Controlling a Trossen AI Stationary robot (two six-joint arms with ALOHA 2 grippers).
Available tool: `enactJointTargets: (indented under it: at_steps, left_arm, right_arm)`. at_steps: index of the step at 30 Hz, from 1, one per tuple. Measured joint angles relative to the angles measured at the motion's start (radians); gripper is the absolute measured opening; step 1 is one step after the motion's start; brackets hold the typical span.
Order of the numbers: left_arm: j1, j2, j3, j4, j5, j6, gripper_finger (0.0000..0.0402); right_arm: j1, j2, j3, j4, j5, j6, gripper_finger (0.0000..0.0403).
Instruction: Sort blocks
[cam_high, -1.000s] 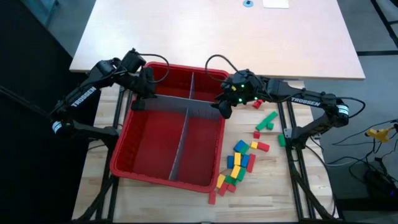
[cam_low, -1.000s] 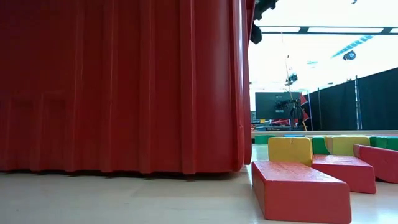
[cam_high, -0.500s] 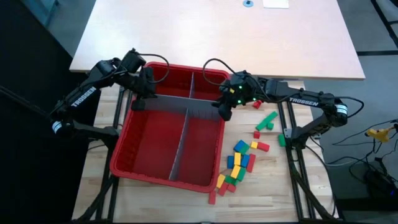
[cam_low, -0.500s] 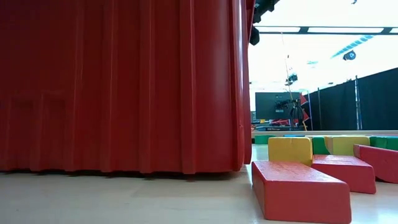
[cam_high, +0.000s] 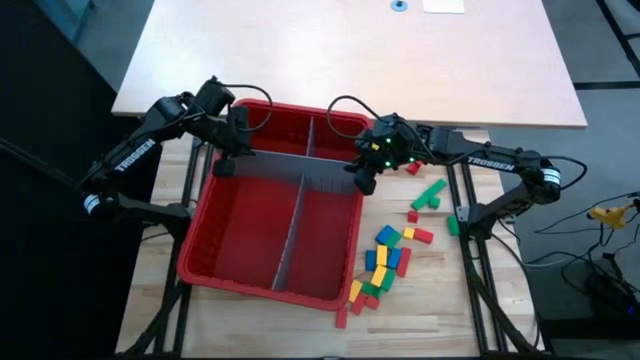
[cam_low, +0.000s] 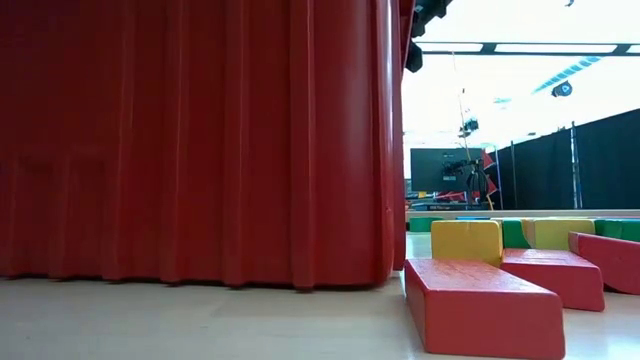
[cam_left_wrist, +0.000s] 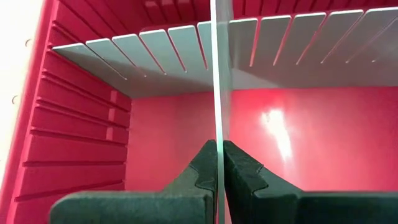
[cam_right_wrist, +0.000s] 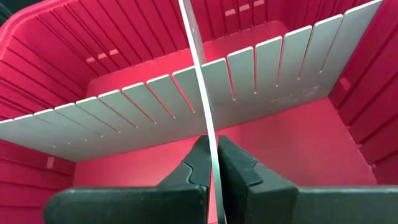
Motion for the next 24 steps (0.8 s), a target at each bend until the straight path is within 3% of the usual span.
enactJointTargets:
  at_steps: [24]
  left_arm:
    - [-0.010,0.014,-0.001,0.066,0.068,-0.019,0.0000]
  right_arm:
    - [0.008,0.007,0.005,-0.112,-0.058,0.027,0.0000]
